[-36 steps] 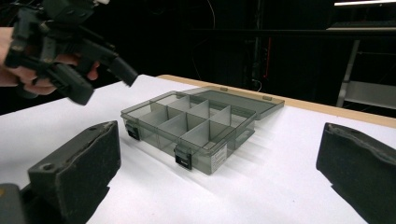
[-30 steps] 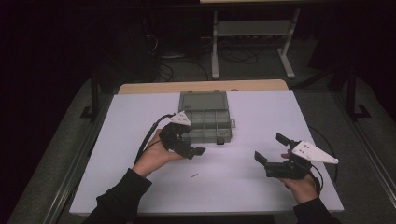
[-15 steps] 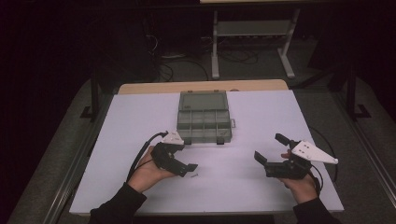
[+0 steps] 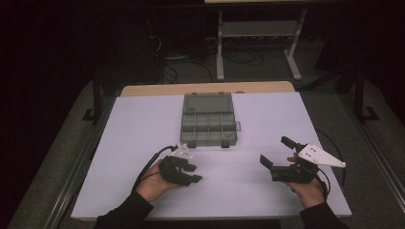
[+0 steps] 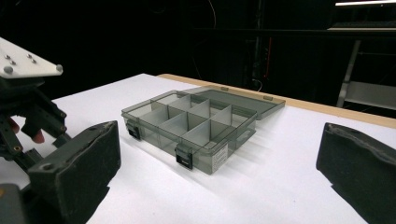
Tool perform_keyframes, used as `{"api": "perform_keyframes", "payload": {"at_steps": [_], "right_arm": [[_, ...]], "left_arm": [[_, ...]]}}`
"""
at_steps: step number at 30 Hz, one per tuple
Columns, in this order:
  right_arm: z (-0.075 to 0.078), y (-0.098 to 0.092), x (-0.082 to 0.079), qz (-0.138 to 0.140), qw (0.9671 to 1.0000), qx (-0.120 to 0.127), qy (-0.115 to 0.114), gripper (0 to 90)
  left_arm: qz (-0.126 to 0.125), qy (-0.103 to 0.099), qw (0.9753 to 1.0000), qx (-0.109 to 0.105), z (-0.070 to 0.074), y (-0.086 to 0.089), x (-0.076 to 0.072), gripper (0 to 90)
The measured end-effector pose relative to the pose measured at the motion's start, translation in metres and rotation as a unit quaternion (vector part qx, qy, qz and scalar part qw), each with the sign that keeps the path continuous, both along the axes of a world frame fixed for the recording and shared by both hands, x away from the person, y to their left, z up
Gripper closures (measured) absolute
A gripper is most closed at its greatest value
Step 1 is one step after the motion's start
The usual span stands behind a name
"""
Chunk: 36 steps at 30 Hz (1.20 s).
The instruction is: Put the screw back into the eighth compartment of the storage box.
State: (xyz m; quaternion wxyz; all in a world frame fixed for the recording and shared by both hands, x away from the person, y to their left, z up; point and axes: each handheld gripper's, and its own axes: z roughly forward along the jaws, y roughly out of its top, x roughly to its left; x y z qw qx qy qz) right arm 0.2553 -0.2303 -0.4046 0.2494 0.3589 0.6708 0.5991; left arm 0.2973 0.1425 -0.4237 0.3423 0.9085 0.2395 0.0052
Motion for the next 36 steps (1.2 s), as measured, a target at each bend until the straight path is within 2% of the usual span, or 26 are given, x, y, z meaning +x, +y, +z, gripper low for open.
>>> {"api": "perform_keyframes", "payload": {"at_steps": [2,4,5,13,19,25,27,28,30,32,33,34,35,36], "right_arm": [[0.0,0.0,0.0,0.0,1.0,0.0,0.0,0.0],[0.0,0.0,0.0,0.0,1.0,0.001,0.0,0.0],[0.0,0.0,0.0,0.0,1.0,0.0,0.0,0.0],[0.0,0.0,0.0,-0.001,1.0,0.001,0.0,0.0],[0.0,0.0,0.001,0.0,1.0,0.0,-0.002,0.0],[0.0,0.0,0.0,0.003,1.0,0.002,0.0,0.0],[0.0,-0.001,0.0,0.003,1.0,0.002,-0.002,0.0],[0.0,-0.001,0.001,0.003,1.0,0.004,-0.002,0.0],[0.0,-0.001,0.001,0.004,1.0,0.005,-0.001,0.0],[0.0,0.0,0.002,0.007,1.0,0.004,-0.002,0.0],[0.0,0.0,0.002,0.007,1.0,0.004,-0.002,0.0],[0.0,0.001,0.002,0.009,0.9999,0.003,-0.002,0.0],[0.0,0.001,0.003,0.01,0.9999,0.003,-0.003,0.0],[0.0,0.001,0.004,0.01,0.9999,0.003,-0.003,0.0]], "left_arm": [[-0.01,-0.003,0.9999,0.014,-0.001,0.0,0.0,60.6],[-0.007,0.002,0.9999,0.008,-0.003,-0.003,0.0,64.9],[-0.016,0.0,0.9997,0.018,-0.003,-0.002,0.001,66.9],[-0.021,0.006,0.9995,0.021,-0.009,-0.006,0.002,76.7],[-0.021,-0.003,0.9993,0.031,-0.012,-0.009,0.003,87.1],[-0.018,0.005,0.9994,0.028,-0.012,-0.01,0.004,87.8],[-0.026,0.003,0.999,0.036,-0.011,-0.008,0.006,87.9],[-0.016,0.01,0.9995,0.026,-0.012,-0.01,0.006,88.0],[-0.012,0.015,0.9995,0.024,-0.012,-0.009,0.005,88.1],[-0.019,0.013,0.9992,0.032,-0.01,-0.008,0.006,88.1],[-0.009,0.014,0.9997,0.018,-0.011,-0.009,0.005,88.1],[-0.01,0.018,0.9996,0.018,-0.009,-0.008,0.006,88.1],[-0.005,0.017,0.9998,0.01,-0.007,-0.006,0.006,88.1],[-0.009,0.014,0.9998,0.013,-0.005,-0.005,0.007,88.1]]}}
